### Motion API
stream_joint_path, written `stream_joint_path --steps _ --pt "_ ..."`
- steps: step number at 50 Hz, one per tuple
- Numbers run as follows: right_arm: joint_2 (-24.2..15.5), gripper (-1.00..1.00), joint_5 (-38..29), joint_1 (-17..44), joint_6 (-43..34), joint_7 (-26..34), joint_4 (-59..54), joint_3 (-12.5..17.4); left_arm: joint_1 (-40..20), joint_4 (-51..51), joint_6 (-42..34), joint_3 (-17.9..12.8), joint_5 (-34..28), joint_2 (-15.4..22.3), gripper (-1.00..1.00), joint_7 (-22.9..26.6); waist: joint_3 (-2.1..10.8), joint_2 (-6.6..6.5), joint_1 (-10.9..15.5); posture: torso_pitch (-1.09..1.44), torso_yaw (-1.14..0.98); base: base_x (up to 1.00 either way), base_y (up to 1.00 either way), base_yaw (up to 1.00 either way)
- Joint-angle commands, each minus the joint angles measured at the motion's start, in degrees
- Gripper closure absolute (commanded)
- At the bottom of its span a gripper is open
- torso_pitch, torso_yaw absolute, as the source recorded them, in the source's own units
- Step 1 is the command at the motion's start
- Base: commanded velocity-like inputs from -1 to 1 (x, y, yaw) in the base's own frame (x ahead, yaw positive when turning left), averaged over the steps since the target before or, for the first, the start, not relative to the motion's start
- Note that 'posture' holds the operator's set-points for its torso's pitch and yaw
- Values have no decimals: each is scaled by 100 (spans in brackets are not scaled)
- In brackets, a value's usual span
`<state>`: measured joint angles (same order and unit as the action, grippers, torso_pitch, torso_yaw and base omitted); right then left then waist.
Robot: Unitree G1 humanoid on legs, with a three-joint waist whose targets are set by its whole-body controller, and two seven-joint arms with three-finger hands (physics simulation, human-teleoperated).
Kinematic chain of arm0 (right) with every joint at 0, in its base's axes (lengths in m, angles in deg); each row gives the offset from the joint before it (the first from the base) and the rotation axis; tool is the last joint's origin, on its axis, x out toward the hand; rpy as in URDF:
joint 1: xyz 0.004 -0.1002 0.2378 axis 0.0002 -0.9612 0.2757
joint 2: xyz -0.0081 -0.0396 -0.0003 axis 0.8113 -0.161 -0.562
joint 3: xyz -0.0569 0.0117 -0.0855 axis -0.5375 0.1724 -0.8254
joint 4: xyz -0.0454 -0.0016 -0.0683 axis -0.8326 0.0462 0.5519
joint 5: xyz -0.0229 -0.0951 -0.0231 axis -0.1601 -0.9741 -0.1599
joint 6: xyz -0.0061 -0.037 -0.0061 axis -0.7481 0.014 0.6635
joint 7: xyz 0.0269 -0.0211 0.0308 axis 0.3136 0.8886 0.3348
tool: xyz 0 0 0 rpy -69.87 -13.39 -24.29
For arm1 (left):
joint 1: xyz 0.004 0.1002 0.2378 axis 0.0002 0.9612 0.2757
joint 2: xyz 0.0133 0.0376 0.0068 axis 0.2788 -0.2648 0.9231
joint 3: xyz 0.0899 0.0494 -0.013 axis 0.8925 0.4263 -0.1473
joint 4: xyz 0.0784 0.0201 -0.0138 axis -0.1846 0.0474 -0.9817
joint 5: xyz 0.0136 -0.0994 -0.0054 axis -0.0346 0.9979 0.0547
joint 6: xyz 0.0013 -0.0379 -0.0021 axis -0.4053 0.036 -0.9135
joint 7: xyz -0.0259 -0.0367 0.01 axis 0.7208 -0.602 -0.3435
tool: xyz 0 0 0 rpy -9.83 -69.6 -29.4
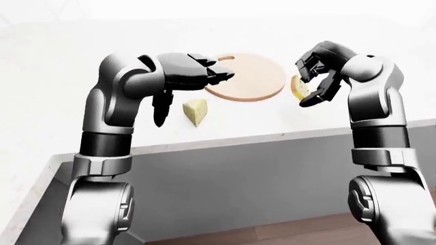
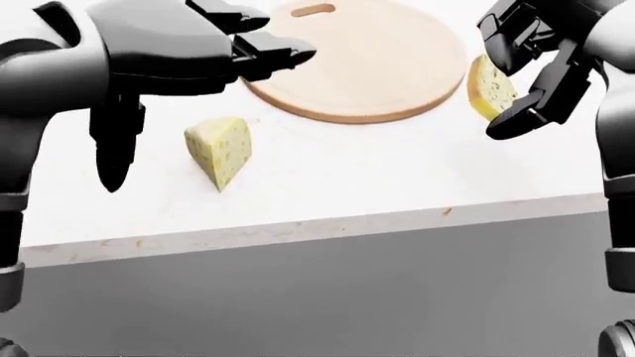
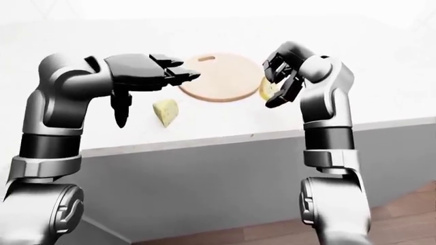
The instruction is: Place the bread and cheese on the cutting board.
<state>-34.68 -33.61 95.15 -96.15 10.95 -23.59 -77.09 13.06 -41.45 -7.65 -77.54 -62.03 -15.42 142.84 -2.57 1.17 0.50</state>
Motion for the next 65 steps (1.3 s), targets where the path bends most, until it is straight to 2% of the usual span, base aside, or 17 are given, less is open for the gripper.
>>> stream_joint_path --steps 1,11,12,14,27,30,48,50,52,57,58,62,65 --pt "-76 100 9 199 69 -71 172 59 -210 158 27 -89 -34 2 -98 -137 181 11 3 0 0 0 0 0" --pt "-61 100 26 159 79 -99 172 57 -291 73 47 -114 -132 -18 -96 -192 174 12 -7 0 0 0 0 0" --pt "-59 100 24 154 75 -97 180 55 -304 35 66 -113 -144 -11 -94 -224 174 10 -7 0 0 0 0 0" --pt "-58 100 24 150 77 -98 180 55 -311 10 71 -116 -166 -7 -76 -251 176 7 -5 0 0 0 0 0" --pt "-68 100 31 116 97 -94 188 63 -93 87 98 -92 -287 -51 -76 -322 181 8 -11 0 0 0 0 0" --pt "-64 100 31 117 93 -96 193 62 -72 120 96 -99 -284 -60 -69 -302 186 7 -9 0 0 0 0 0" --pt "-70 100 32 111 75 -75 218 66 158 208 173 -86 -349 -105 -60 -295 195 3 -9 0 0 0 0 0" --pt "-73 100 34 103 73 -68 228 69 205 252 177 -89 -347 -108 -46 -272 196 5 -9 0 0 0 0 0" --pt "-71 100 39 95 70 -65 241 71 183 241 176 -96 -348 -101 -43 -269 196 5 -10 0 0 0 0 0" --pt "-81 100 47 41 8 8 399 92 338 306 177 -93 -428 -142 -4 -406 197 5 -8 0 0 0 0 0" --pt "-84 100 51 29 1 11 416 98 363 284 193 -91 -466 -149 7 -495 198 4 -8 0 0 0 0 0" --pt "-108 100 87 69 -123 129 581 123 489 216 181 -97 -580 -198 100 -869 210 4 -15 0 0 0 0 0" --pt "-128 100 126 85 -191 190 682 141 500 118 188 -95 -633 -216 100 -1118 216 -5 -22 0 0 0 0 0"
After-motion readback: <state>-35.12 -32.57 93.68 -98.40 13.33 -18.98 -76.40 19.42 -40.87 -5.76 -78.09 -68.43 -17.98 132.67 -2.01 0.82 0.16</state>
